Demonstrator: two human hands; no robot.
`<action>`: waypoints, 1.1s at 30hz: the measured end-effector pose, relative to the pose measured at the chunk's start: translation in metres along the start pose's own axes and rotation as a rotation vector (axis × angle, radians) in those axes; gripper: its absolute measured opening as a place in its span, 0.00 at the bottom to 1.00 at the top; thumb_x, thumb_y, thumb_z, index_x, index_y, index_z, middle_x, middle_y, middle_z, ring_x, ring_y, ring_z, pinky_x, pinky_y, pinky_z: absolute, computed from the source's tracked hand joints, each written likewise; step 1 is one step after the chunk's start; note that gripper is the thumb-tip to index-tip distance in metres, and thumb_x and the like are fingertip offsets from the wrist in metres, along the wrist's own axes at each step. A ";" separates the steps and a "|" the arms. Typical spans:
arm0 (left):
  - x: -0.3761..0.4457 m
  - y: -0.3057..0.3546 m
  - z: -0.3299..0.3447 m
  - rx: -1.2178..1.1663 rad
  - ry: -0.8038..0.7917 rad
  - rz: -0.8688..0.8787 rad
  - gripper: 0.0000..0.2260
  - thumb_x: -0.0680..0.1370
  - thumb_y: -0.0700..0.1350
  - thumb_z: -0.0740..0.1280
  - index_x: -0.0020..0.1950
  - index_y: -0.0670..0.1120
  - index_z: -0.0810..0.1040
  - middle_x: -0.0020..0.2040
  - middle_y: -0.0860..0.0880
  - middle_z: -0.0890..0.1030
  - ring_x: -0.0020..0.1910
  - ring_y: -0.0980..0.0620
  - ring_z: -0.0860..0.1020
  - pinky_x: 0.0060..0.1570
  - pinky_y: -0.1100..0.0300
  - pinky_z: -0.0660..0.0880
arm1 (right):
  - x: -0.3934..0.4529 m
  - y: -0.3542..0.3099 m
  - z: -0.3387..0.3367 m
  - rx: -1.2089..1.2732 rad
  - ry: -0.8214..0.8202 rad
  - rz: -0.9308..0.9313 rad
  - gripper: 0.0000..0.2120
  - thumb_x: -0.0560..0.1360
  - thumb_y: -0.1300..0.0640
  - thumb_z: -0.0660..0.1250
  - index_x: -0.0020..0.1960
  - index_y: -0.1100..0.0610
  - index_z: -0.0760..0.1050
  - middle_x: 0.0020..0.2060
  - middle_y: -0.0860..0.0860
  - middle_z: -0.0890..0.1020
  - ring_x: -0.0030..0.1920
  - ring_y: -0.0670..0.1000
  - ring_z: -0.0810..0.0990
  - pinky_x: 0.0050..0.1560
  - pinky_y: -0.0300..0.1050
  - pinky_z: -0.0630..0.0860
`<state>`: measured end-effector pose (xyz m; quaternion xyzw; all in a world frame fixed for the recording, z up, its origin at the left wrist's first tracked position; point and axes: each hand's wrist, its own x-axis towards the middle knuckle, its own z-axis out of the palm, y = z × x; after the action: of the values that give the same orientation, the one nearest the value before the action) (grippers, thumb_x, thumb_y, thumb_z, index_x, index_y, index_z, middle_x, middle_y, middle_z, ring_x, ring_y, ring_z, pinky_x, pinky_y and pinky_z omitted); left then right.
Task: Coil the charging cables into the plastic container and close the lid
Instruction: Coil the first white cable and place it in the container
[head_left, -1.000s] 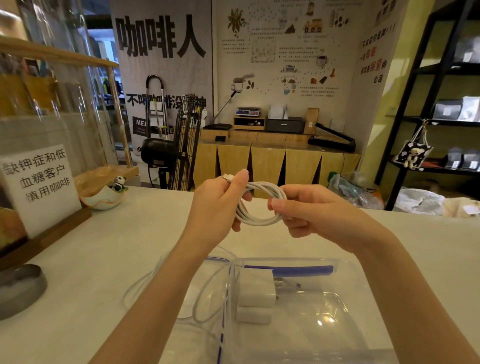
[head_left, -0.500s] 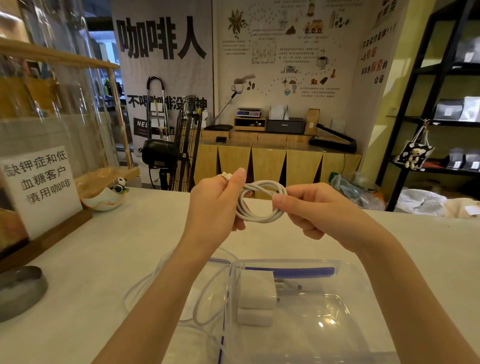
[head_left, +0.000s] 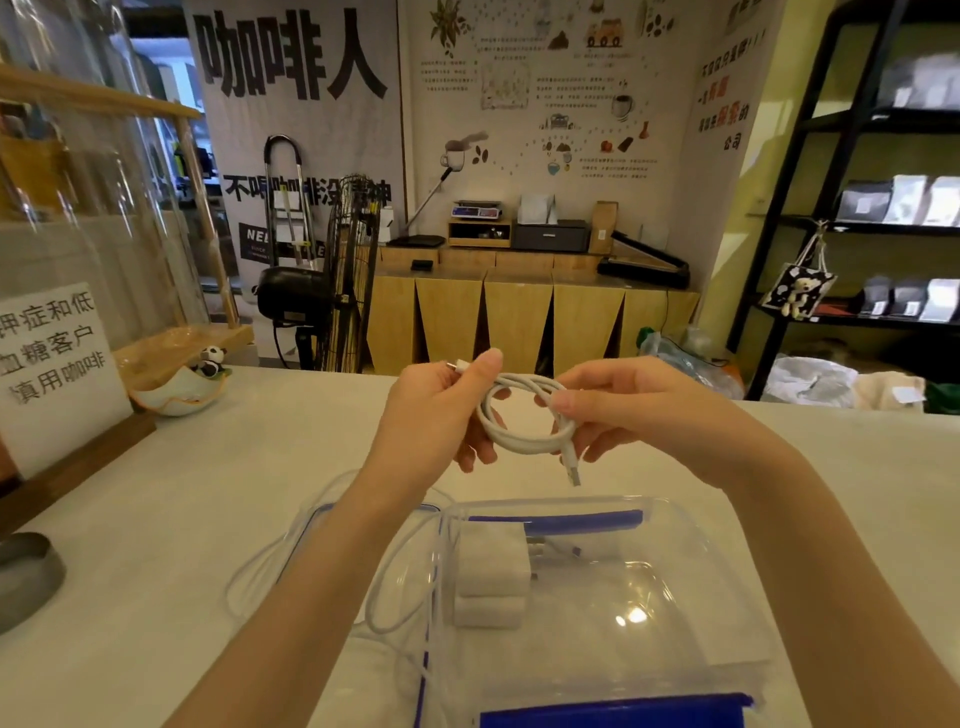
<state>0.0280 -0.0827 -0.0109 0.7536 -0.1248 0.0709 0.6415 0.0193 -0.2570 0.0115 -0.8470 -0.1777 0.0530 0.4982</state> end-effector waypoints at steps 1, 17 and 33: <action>-0.001 0.001 0.002 -0.019 -0.066 -0.070 0.14 0.76 0.50 0.61 0.41 0.42 0.79 0.28 0.46 0.79 0.19 0.57 0.75 0.20 0.69 0.71 | -0.004 0.003 -0.003 0.000 0.004 0.029 0.15 0.65 0.47 0.66 0.47 0.53 0.79 0.34 0.48 0.84 0.37 0.47 0.82 0.44 0.42 0.79; -0.008 -0.024 0.050 0.461 -0.536 -0.212 0.10 0.72 0.43 0.69 0.53 0.46 0.78 0.40 0.50 0.83 0.36 0.56 0.81 0.37 0.65 0.78 | -0.050 0.062 -0.025 -0.227 -0.034 0.142 0.10 0.68 0.51 0.69 0.49 0.52 0.80 0.42 0.51 0.85 0.41 0.46 0.80 0.40 0.38 0.75; -0.023 -0.048 0.075 1.224 -0.719 0.632 0.11 0.76 0.44 0.63 0.56 0.46 0.79 0.56 0.46 0.77 0.52 0.49 0.75 0.48 0.58 0.73 | -0.056 0.071 0.009 -1.345 -0.124 -0.280 0.10 0.72 0.59 0.65 0.53 0.54 0.75 0.49 0.51 0.78 0.52 0.52 0.68 0.47 0.44 0.64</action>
<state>0.0156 -0.1474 -0.0753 0.8791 -0.4728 0.0577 -0.0195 -0.0180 -0.3006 -0.0593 -0.9366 -0.3078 -0.0853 -0.1442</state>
